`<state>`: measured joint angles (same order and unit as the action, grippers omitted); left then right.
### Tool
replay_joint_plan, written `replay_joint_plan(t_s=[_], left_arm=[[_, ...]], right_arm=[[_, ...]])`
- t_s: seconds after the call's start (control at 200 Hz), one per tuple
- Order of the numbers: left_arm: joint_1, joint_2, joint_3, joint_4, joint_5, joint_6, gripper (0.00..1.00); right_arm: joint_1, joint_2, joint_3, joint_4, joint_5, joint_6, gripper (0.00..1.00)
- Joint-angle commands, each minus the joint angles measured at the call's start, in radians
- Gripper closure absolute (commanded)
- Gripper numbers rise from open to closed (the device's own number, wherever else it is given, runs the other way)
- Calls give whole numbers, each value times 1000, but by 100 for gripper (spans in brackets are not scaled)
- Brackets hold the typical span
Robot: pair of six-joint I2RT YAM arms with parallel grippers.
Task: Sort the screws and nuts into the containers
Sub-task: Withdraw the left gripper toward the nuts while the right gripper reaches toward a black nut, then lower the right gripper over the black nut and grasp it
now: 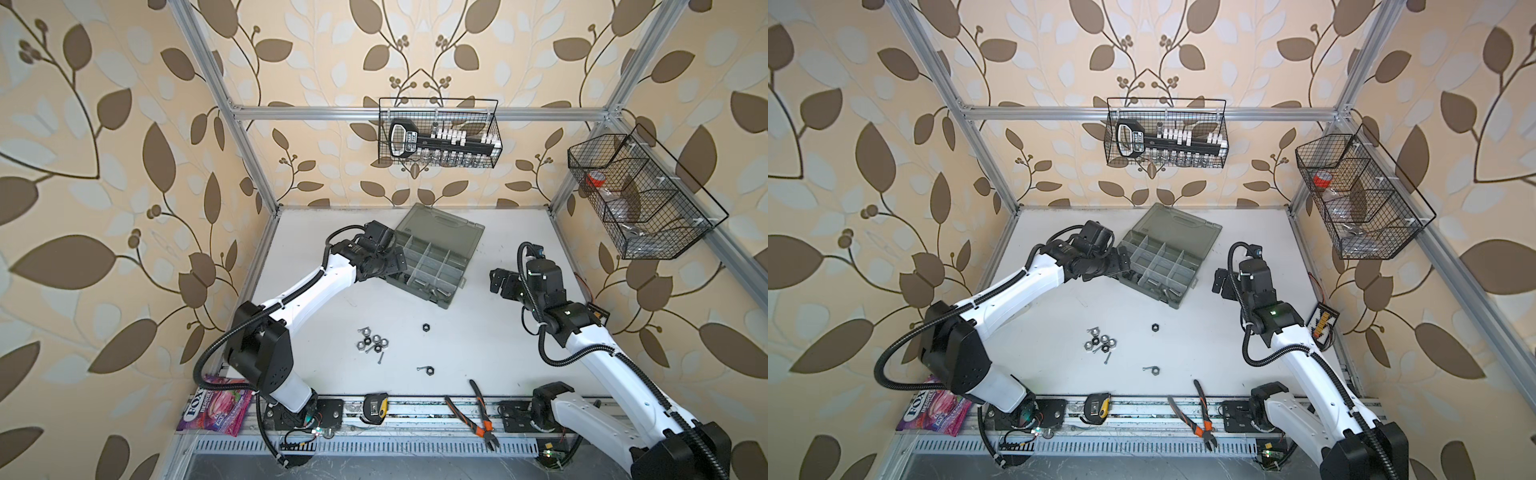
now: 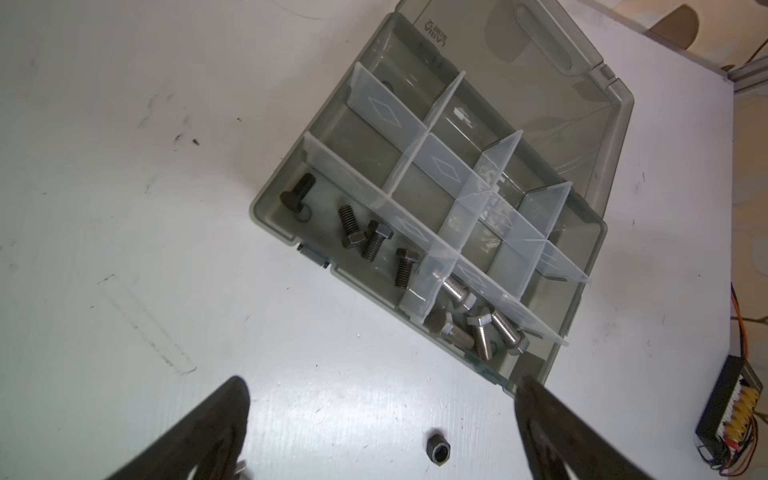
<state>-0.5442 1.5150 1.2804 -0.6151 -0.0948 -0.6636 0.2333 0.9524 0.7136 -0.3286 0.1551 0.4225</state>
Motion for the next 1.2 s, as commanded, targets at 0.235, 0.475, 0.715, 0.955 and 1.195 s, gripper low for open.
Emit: replay_joint_plan(t_s=[0.235, 0.475, 0.715, 0.955, 1.195], left_arm=[[-5, -469, -371, 53, -268, -153, 1], [-7, -696, -576, 52, -348, -257, 1], [-6, -775, -661, 1, -381, -339, 1], [-5, -787, -688, -17, -412, -382, 1], [-5, -763, -707, -49, -430, -459, 1]], right_arm=[[60, -8, -75, 37, -152, 90, 1], [298, 105, -39, 25, -17, 141, 1], [536, 281, 58, -26, 120, 170, 2], [662, 464, 145, -45, 117, 174, 10], [710, 675, 268, -139, 133, 175, 26]])
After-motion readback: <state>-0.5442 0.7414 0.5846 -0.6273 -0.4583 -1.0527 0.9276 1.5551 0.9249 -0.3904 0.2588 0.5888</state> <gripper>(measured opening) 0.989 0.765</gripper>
